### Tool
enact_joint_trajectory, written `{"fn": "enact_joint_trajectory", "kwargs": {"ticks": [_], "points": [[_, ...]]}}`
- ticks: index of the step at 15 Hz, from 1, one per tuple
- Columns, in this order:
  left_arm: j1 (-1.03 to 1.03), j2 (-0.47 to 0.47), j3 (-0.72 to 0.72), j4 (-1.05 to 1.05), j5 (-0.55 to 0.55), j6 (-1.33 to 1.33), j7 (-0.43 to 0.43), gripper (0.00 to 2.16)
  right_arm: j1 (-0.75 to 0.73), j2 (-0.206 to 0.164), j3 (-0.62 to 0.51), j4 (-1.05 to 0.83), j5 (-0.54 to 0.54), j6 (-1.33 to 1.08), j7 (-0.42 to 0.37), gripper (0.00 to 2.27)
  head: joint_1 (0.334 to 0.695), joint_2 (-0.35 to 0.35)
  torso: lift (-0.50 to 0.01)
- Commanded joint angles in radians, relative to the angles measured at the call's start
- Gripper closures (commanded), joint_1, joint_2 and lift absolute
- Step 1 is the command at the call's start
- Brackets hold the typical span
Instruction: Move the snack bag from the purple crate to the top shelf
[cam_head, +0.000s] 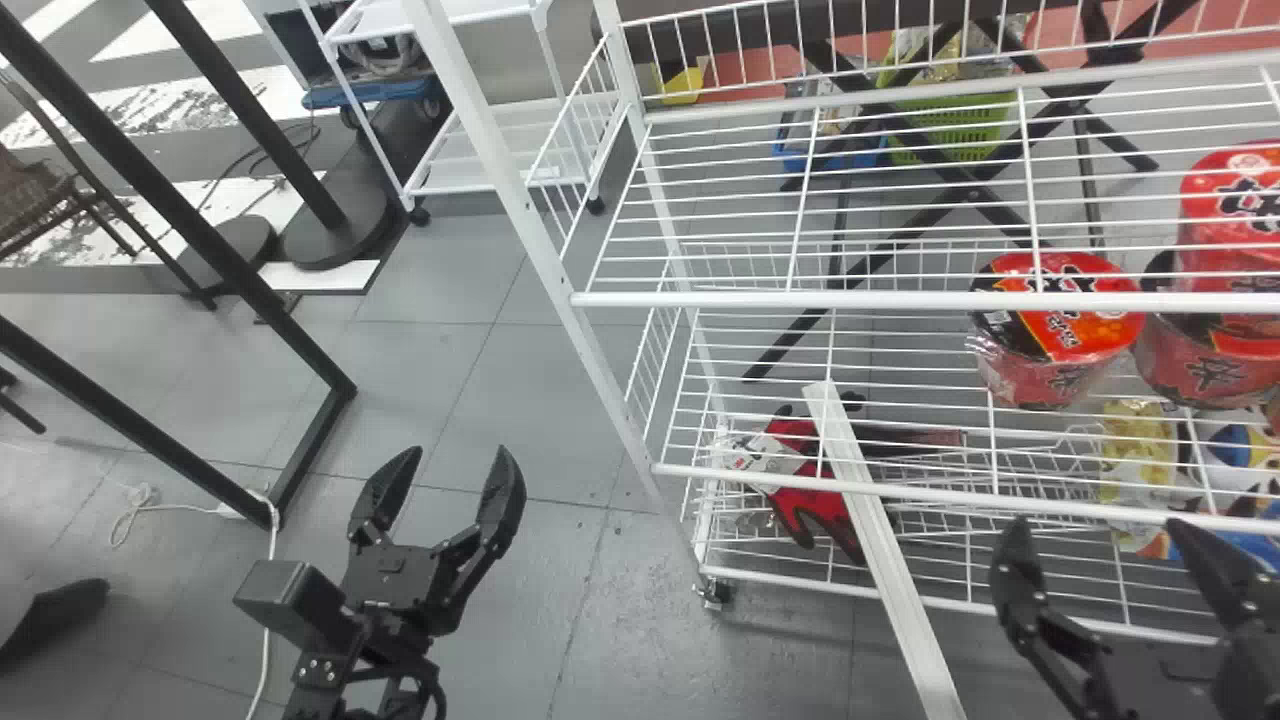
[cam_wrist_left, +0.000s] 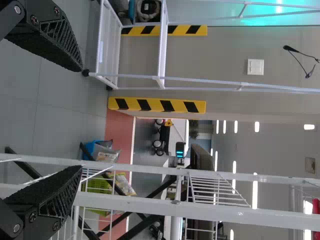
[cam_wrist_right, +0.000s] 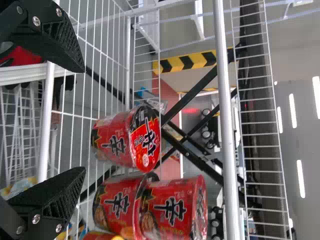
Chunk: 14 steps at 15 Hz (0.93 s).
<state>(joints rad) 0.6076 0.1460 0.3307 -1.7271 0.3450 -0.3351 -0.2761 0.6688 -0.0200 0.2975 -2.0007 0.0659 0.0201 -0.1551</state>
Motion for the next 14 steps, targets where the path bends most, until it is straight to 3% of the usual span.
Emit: {"fn": "enact_joint_trajectory", "kwargs": {"ticks": [1, 6, 9, 12, 14], "points": [[-0.009, 0.007, -0.002, 0.014, 0.003, 0.0, 0.0, 0.13, 0.064, -0.005, -0.044, -0.099, -0.001, 0.028, 0.0, 0.12, 0.695, 0.35, -0.451], [-0.034, 0.024, -0.009, 0.053, 0.017, 0.0, -0.002, 0.13, 0.178, -0.015, -0.173, -0.311, -0.035, 0.234, 0.055, 0.13, 0.695, 0.35, -0.451], [-0.046, 0.037, -0.016, 0.077, 0.025, 0.0, -0.002, 0.13, 0.23, -0.015, -0.302, -0.451, -0.124, 0.415, 0.086, 0.12, 0.695, 0.35, -0.451], [-0.065, 0.049, -0.025, 0.104, 0.032, 0.0, -0.002, 0.13, 0.248, 0.021, -0.512, -0.55, -0.322, 0.645, 0.221, 0.12, 0.695, 0.29, -0.451], [-0.078, 0.057, -0.033, 0.119, 0.034, 0.0, -0.002, 0.13, 0.25, 0.021, -0.595, -0.61, -0.342, 0.749, 0.232, 0.12, 0.695, 0.265, -0.451]]}}
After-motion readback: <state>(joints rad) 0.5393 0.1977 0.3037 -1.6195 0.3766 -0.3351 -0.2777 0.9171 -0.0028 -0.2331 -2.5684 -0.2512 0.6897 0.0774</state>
